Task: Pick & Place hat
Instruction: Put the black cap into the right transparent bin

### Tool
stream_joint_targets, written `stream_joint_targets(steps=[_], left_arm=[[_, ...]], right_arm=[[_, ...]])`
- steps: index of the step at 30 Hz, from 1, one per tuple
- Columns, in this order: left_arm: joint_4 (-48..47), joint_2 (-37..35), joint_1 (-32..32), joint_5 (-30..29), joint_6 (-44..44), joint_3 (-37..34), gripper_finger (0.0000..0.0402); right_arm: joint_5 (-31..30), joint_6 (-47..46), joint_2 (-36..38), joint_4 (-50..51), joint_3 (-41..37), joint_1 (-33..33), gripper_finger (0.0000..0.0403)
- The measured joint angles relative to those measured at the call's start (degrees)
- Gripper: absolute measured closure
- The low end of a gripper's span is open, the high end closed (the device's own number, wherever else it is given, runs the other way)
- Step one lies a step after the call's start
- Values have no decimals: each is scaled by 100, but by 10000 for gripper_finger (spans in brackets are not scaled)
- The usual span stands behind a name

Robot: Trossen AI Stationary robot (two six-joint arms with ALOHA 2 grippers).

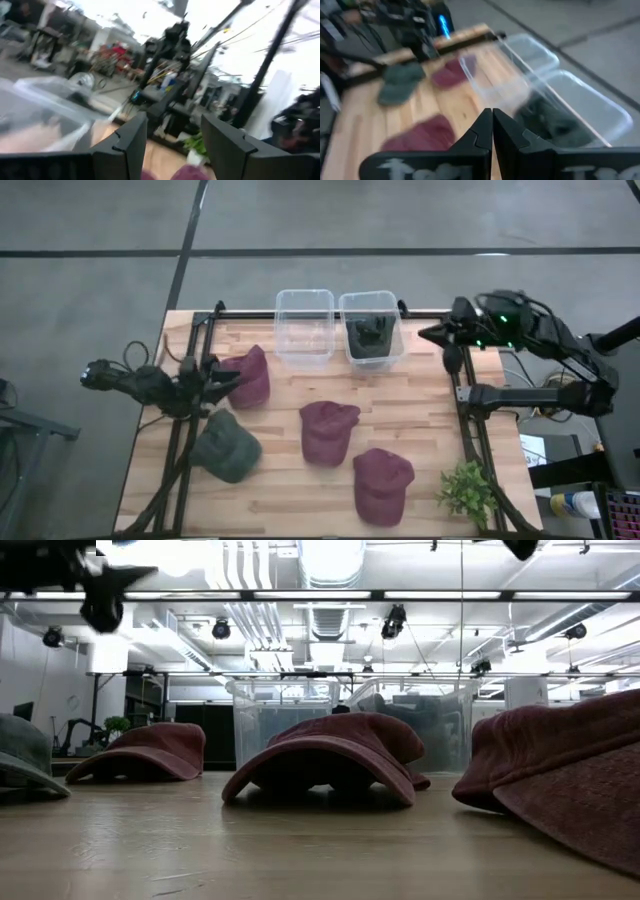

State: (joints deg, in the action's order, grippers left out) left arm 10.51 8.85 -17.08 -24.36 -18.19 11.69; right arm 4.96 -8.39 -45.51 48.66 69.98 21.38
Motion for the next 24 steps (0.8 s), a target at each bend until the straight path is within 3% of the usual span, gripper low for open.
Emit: stream_joint_targets(steps=[8,16,24], left_arm=[[-851,969,0,353,354,1353,220],[-2896,2598,0,427,-390,3236,220],[-4697,3832,-1,921,-1395,4742,220]], right_arm=[[-10,-375,1443,-1902,-1712,-298,394],[10,-706,2407,-2876,-2941,-327,394],[15,-850,3002,-3838,-3883,-327,394]])
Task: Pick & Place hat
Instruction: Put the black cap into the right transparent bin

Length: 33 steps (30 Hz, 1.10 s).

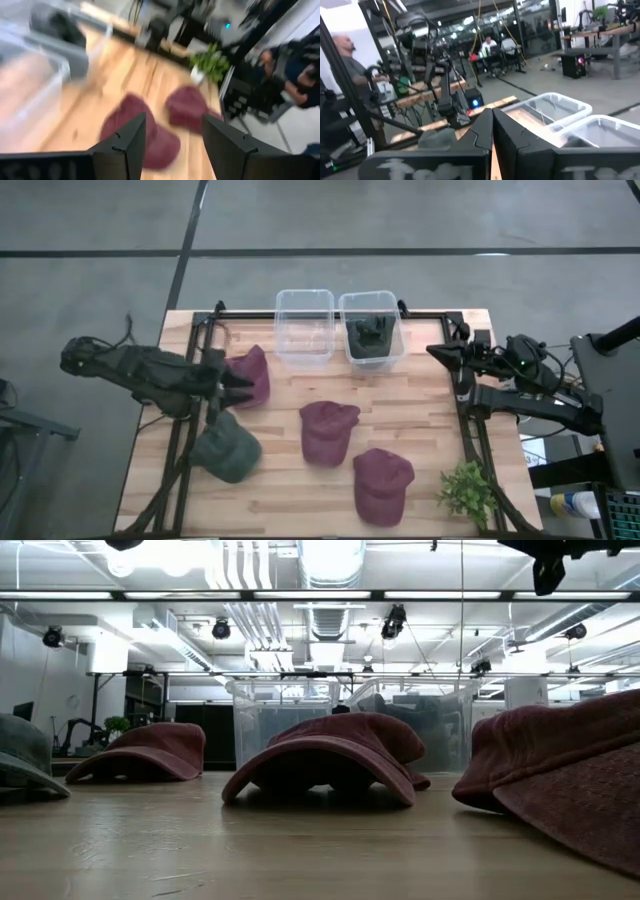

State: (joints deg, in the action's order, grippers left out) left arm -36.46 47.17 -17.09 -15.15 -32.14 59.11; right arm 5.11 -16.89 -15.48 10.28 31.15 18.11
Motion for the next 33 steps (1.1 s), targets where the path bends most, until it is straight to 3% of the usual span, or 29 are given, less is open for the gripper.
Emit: stream_joint_targets(steps=[8,17,20,33], left_arm=[[-1410,945,-4,1013,-1528,583,220],[-2512,1556,-350,2423,-3674,458,220],[-2547,1628,-508,2630,-3798,321,220],[-2329,1791,-604,2513,-3586,-293,220]], right_arm=[[3,-301,194,-357,-552,0,394],[-11,-314,187,-378,-543,0,394],[-11,-308,188,-382,-489,0,394],[-12,-248,183,-326,-493,0,394]])
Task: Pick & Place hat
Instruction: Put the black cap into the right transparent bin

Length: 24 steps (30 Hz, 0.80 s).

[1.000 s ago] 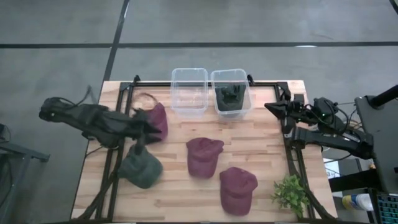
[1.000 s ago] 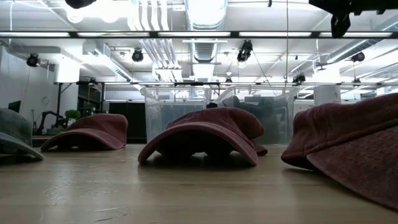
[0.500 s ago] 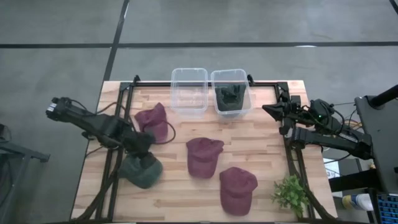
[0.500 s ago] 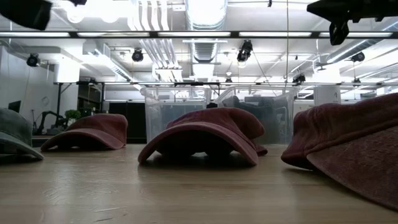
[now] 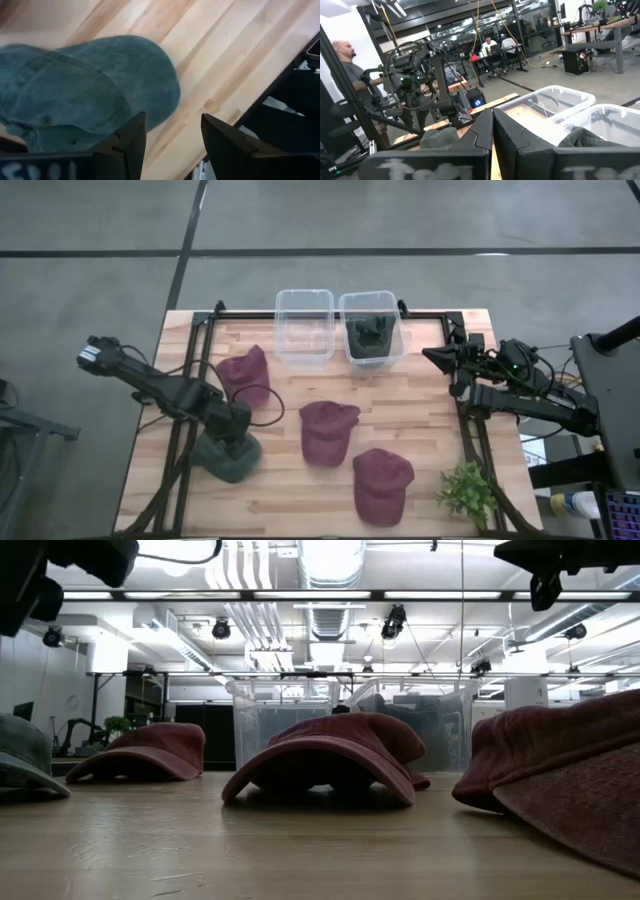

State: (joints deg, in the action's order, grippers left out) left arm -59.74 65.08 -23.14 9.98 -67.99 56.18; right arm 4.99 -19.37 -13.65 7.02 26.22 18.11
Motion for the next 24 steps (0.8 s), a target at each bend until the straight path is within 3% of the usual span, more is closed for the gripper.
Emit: stream_joint_targets(steps=[17,24], left_arm=[[-147,-4,0,-20,-1378,-192,220],[-399,-4,0,-20,-1490,-197,220]], right_arm=[[5,2,0,4,-37,0,394],[5,-14,0,18,-60,0,394]])
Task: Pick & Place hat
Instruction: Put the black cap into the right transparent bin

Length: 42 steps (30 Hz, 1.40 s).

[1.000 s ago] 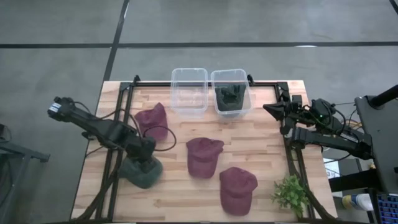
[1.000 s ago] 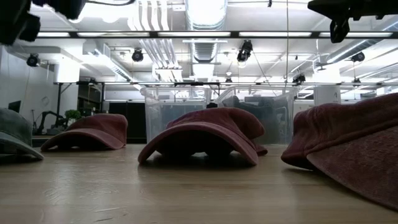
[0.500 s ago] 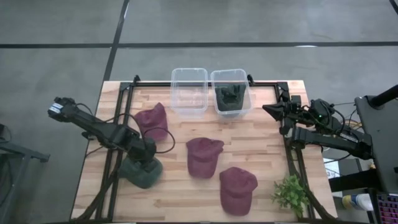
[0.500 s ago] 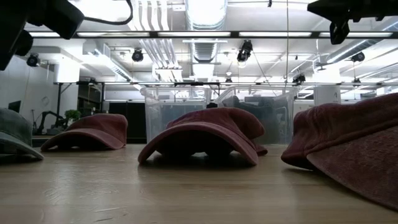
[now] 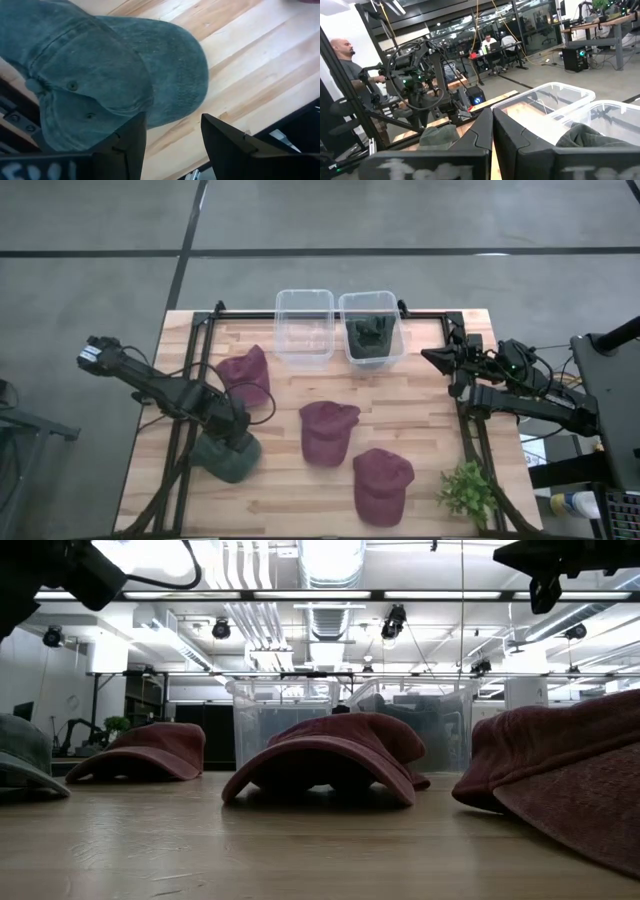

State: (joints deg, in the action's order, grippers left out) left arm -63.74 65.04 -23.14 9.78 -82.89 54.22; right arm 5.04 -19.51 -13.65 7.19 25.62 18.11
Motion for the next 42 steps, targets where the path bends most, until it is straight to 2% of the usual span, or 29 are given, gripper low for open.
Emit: stream_joint_targets(steps=[8,13,24,29,37,42], left_arm=[[-283,0,-24,-248,179,-5,210],[-698,0,-26,-429,-126,-28,201],[-375,290,-33,-274,-418,-62,200],[-418,571,-88,50,-290,-140,200],[-316,749,-239,69,-410,-321,200],[118,802,-260,68,-475,-636,200]], right_arm=[[2,0,0,7,-37,0,394],[3,0,0,5,-52,0,394],[0,0,0,7,-58,0,394],[-1,0,0,11,-58,0,394],[-2,0,0,21,-58,0,394],[-4,0,0,25,-58,0,394]])
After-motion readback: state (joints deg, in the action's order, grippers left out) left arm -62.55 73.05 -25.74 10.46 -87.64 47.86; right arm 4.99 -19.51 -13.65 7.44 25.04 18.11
